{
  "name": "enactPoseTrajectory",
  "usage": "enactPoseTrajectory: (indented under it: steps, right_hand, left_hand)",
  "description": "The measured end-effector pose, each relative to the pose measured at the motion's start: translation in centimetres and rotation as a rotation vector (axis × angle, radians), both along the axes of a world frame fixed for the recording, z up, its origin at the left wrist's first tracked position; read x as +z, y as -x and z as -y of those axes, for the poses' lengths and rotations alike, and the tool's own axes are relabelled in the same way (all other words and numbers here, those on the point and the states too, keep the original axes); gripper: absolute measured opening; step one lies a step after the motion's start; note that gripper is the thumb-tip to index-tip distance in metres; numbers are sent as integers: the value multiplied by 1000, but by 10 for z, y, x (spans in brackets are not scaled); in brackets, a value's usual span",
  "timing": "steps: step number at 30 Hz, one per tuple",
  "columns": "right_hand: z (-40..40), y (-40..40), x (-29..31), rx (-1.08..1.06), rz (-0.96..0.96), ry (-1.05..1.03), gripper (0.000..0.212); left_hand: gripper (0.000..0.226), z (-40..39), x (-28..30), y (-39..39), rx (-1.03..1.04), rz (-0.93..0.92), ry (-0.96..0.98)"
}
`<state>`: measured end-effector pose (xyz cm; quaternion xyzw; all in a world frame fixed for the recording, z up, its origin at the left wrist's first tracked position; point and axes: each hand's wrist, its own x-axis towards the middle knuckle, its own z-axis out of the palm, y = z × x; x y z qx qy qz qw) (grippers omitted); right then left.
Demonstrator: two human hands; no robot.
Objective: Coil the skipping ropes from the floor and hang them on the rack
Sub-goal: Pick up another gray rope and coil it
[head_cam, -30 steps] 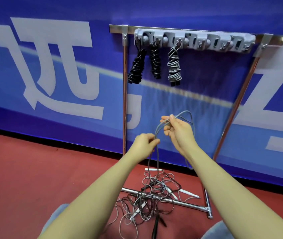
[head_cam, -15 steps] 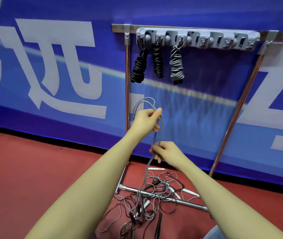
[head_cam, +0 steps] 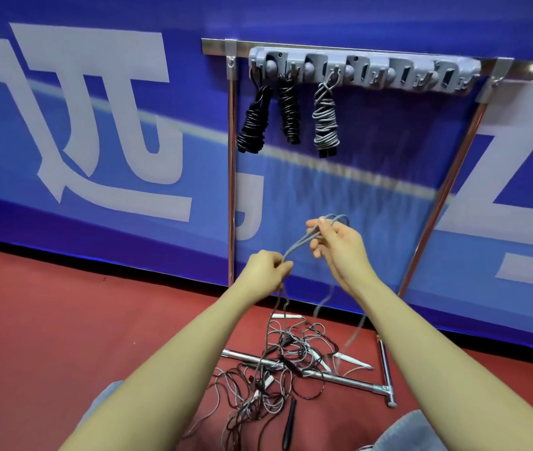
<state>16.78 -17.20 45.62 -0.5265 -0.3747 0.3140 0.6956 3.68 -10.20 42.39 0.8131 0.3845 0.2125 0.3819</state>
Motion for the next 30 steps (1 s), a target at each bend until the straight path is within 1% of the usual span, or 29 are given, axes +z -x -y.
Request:
enactPoseTrajectory:
  steps: [2,3,6,7,8,10,11,13,15,16,17,18,19,20,22,23,24,26,29,30]
  right_hand:
    - [5,-7,-9,23,-2,60,15]
    - [8,-9,-17,60,64,148,11]
    - [17,-8,-46,243,469,506,35]
    - [17,-5,-55,291,556,556,36]
    - [17,-1,-61,306,580,564,31]
    - [14,7,-64,254,561,534,15]
    - [11,10,-63,211,564,514,14]
    - [6,12,-56,159,539,467,19]
    - [3,14,-44,98,458,380,22]
    - [2,12,-39,45,418,331,24]
    - [0,10,-33,-11,381,287,26]
    - [0,7,-29,-62,342,249,27]
    - [-2,4,-25,-96,287,210,28]
    - [-3,1,-21,-117,227,174,29]
    - [-5,-4,-14,-126,141,124,29]
    - [-5,-6,-11,-117,122,110,29]
    - [-6,-6,-9,-105,113,99,28]
    - [-5,-6,-4,-80,64,68,28]
    - [-3,-8,1,-52,-71,-3,27]
    - [-2,-10,0,-41,-79,10,27]
  left_hand:
    - [25,-1,8,-5,38,90,-5]
    - [27,-1,13,-7,35,117,-6]
    - [30,1,34,-16,-17,169,-44]
    - [29,2,43,-19,-32,185,-55]
    - [28,3,52,-22,-41,199,-65]
    - [27,5,67,-27,-53,239,-68]
    - [27,6,72,-28,-58,274,-45]
    - [30,7,79,-29,-60,365,43]
    - [34,6,81,-27,-25,409,120]
    - [32,5,77,-25,11,414,149]
    - [25,4,71,-23,52,418,176]
    - [17,3,62,-21,91,398,174]
    - [12,3,51,-19,110,334,141]
    - [12,3,38,-16,88,225,103]
    - [19,6,14,-13,-55,-13,103]
    - [22,8,6,-11,-124,-78,115]
    - [21,10,3,-10,-176,-82,129]
    - [15,11,3,-10,-197,-5,130]
    - [23,9,13,-12,-123,41,27]
    - [24,8,17,-13,-100,51,-5]
